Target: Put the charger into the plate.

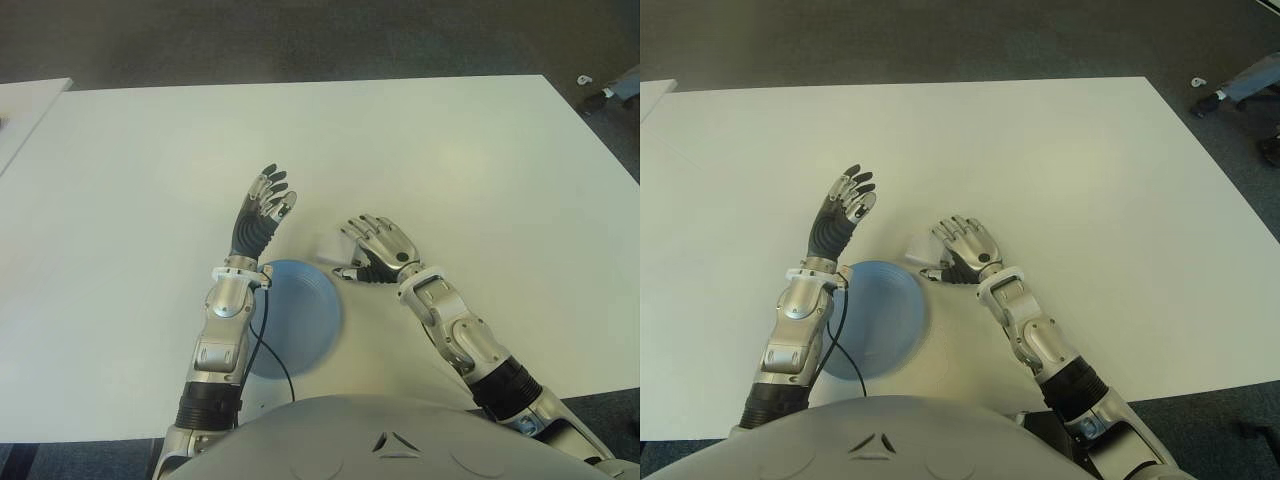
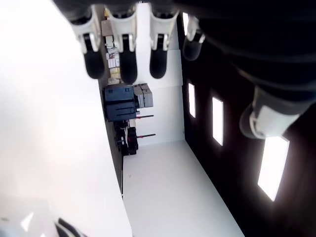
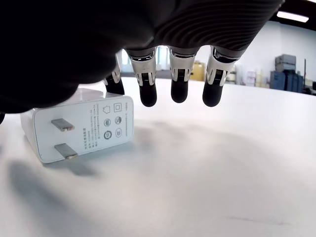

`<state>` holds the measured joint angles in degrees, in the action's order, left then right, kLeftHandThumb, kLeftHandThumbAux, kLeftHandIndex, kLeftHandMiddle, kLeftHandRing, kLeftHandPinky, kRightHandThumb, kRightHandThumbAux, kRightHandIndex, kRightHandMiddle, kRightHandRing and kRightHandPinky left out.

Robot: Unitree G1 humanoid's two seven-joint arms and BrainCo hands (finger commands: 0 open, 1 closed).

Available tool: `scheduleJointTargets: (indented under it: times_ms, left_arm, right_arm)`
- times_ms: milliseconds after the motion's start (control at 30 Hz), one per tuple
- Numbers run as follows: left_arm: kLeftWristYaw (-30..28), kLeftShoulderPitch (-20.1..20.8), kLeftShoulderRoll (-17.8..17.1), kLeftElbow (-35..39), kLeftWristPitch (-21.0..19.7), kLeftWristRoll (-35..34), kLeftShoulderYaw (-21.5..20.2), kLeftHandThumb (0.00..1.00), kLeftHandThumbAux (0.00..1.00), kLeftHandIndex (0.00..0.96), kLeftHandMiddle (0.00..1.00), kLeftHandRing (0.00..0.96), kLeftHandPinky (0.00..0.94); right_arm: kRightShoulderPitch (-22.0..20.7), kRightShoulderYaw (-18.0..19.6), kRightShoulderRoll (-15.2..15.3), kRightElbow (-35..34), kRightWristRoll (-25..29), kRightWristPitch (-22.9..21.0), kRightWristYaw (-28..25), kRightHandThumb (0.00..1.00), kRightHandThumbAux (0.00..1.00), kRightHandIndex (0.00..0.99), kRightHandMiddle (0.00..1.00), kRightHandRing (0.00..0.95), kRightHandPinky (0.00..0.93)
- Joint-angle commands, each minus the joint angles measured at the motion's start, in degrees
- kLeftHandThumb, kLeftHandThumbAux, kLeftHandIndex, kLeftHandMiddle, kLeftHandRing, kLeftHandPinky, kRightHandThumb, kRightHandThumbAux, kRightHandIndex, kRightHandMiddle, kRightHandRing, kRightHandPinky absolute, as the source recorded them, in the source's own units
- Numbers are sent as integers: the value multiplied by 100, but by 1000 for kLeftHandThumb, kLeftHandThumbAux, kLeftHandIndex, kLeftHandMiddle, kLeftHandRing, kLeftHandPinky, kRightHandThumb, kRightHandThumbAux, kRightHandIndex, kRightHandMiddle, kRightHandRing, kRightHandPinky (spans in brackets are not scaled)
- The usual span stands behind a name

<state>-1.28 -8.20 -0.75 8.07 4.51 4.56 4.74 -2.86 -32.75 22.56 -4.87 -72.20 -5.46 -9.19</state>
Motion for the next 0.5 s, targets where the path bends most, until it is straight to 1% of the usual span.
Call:
scheduleJointTargets:
  times_ms: [33,267,500]
  left_arm:
    - [39,-98,32,43,-99,19,38,0,492,0,149,160,172]
    - [53,-116,62,79,-125,24,76,0,500,0,147,155,167]
    - [83,-137,94,99,-95,66,119,0,499,0,146,151,158]
  right_arm:
    - [-61,-117,-58,158,-99,-63,-135,230,101,0,0,0,0]
    - [-119,-165,-110,301,-132,-62,-98,219,103,0,0,0,0]
    - [-160,-185,-138,427,-106,-61,-7,228,101,0,0,0,0]
